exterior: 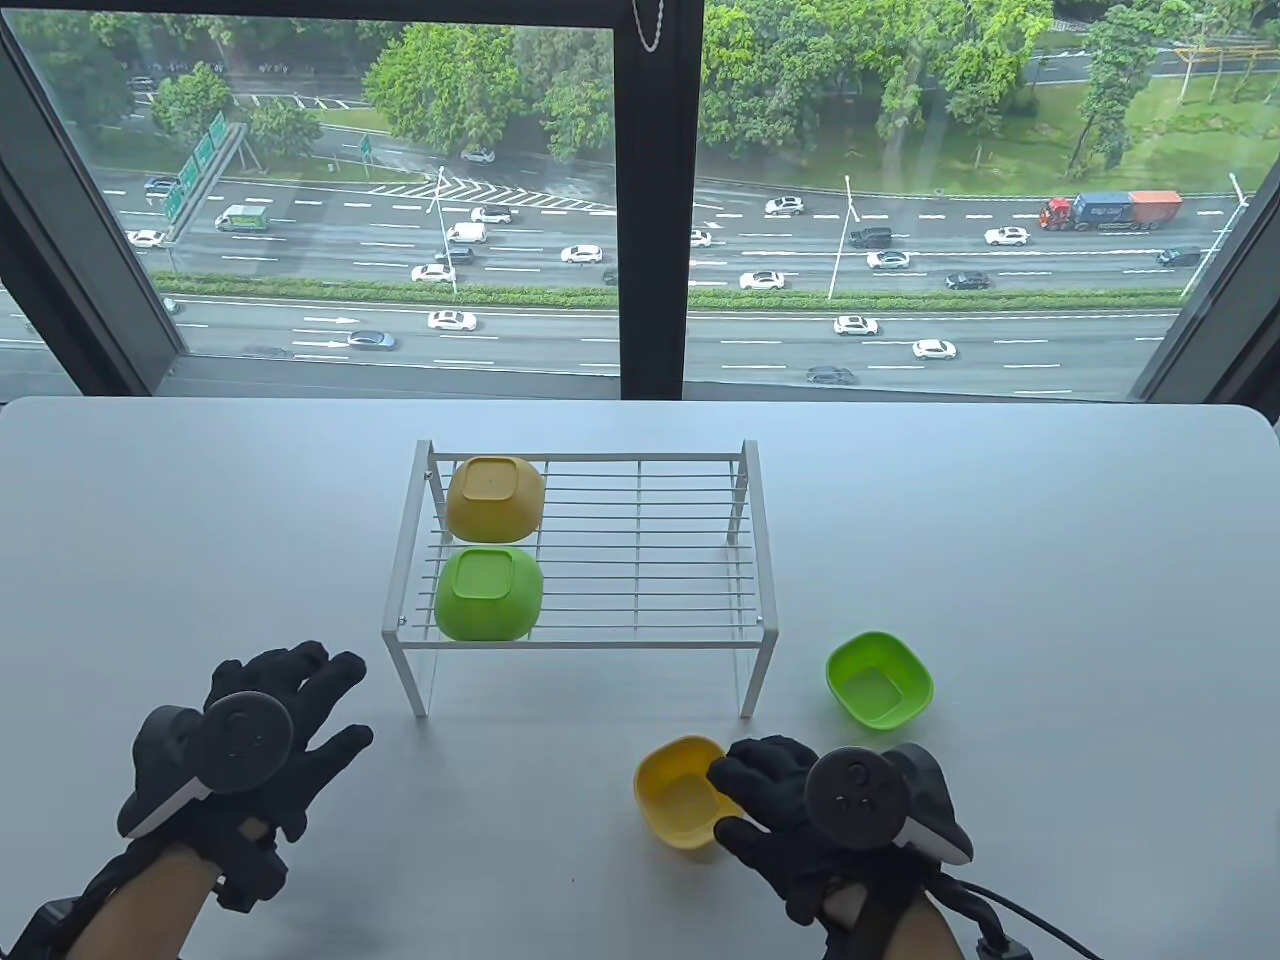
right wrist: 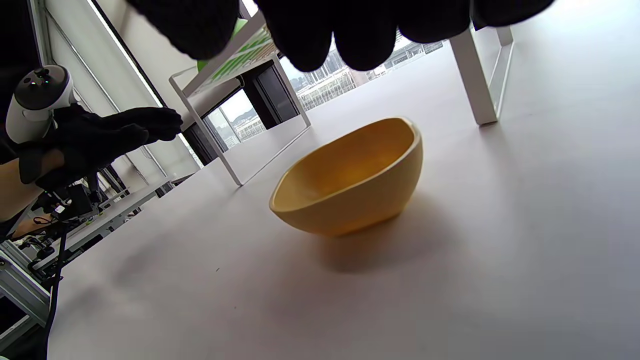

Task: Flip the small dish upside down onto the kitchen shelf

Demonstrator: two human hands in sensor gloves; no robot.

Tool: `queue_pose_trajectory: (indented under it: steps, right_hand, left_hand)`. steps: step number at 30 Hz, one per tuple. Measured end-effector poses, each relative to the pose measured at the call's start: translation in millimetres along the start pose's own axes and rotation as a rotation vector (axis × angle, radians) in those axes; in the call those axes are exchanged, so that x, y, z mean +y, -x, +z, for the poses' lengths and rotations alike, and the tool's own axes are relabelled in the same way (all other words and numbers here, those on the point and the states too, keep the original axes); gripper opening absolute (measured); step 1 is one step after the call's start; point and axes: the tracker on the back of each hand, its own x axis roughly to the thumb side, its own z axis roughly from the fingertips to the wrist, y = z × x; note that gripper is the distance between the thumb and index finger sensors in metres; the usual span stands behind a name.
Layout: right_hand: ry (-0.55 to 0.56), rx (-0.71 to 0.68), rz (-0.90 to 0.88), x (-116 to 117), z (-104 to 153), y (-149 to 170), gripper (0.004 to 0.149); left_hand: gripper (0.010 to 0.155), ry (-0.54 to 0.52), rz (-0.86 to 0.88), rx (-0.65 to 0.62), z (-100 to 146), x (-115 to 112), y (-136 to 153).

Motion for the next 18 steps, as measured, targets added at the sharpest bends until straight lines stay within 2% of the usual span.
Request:
queue_pose_trajectory:
  steps: [8,11,15,18]
  right_hand:
    - [-0.170,-0.023,0.271,27,-16,-17,0.071]
    - [-0.209,-0.038,0.362,37,-22,-23,0.069]
    - [-0.261,-0.025,0.409,47,-27,-23,0.063]
    - [-0.251,-0.020,0.395,49,-28,-21,0.058]
  left_hand:
    - [0.072,-0.023,0.051,0.005,1,7,3]
    - [0.072,-0.020,0.049,0.004,1,6,4]
    - [0.072,-0.014,0.052,-0.009,1,5,2]
    - [0.073,-0.014,0.057,-0.018,2,5,0]
